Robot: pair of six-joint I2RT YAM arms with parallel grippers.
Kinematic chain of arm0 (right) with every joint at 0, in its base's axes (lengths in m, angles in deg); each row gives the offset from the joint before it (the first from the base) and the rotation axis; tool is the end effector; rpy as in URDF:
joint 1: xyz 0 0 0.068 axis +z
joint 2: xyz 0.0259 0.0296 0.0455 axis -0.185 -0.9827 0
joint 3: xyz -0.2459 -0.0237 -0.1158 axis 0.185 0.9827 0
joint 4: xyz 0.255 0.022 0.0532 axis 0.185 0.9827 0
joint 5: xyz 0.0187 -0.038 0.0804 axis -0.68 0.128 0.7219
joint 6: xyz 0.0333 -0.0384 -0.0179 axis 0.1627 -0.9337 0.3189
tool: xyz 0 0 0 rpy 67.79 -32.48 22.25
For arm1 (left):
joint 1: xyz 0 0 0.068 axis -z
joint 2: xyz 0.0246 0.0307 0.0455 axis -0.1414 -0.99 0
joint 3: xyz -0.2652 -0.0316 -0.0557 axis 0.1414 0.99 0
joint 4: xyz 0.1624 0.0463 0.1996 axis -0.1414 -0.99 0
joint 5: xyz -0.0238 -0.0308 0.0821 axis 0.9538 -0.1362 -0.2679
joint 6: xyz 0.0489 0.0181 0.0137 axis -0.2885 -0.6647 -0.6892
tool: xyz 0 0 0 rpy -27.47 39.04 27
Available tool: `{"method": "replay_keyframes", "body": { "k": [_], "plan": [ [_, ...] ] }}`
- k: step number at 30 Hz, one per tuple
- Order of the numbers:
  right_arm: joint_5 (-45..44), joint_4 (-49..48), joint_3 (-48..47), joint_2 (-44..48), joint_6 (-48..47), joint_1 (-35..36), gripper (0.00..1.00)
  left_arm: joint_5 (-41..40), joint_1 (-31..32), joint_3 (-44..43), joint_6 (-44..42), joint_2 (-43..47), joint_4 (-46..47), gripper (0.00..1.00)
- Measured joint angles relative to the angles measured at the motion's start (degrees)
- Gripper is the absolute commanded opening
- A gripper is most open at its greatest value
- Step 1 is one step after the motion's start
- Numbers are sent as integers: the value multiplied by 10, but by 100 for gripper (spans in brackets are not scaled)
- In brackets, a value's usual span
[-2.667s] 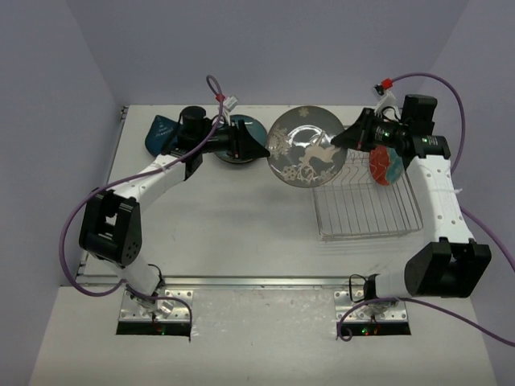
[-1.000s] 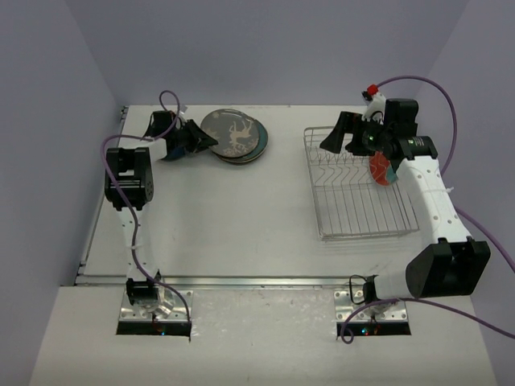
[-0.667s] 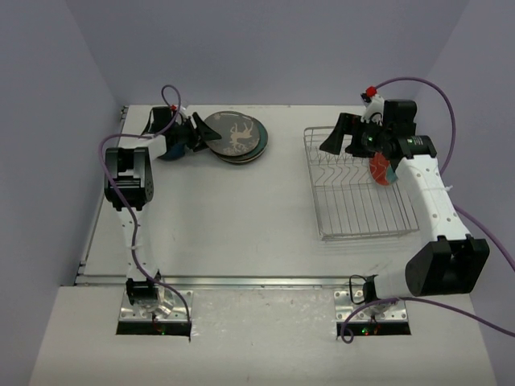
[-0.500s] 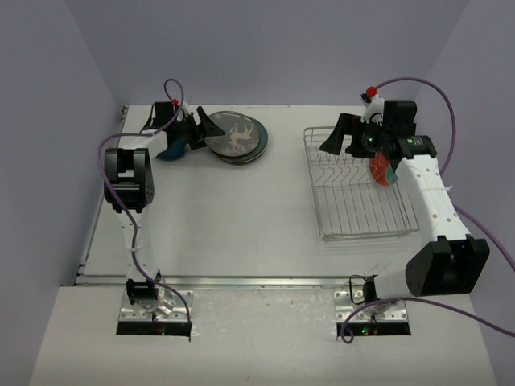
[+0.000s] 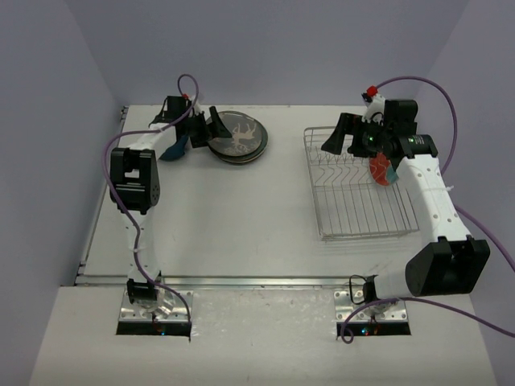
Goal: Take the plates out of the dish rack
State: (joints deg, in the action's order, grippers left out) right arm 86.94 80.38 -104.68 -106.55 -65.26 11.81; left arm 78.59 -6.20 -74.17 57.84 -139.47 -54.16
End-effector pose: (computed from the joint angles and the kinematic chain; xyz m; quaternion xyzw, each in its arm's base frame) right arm 0.3076 0.0208 0.3529 0.0449 0.8839 0.2611 0.3855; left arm 0.4979 -0.0368 0.1938 -0.0209 0.8898 -0.3345 0.3097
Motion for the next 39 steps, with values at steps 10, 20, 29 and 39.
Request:
{"method": "replay_keyframes", "body": {
  "k": [10,20,29,39],
  "plan": [
    [-4,2,0,-1,-7,0,99,-63,23,-22,-38,1,-44,100],
    [-4,2,0,-1,-7,0,99,-180,59,-51,-91,7,-110,100],
    [-12,2,0,-1,-10,0,99,-259,67,-88,-120,6,-179,100],
    [-34,2,0,-1,-22,0,99,-271,71,-94,-142,3,-184,100]
  ]
}}
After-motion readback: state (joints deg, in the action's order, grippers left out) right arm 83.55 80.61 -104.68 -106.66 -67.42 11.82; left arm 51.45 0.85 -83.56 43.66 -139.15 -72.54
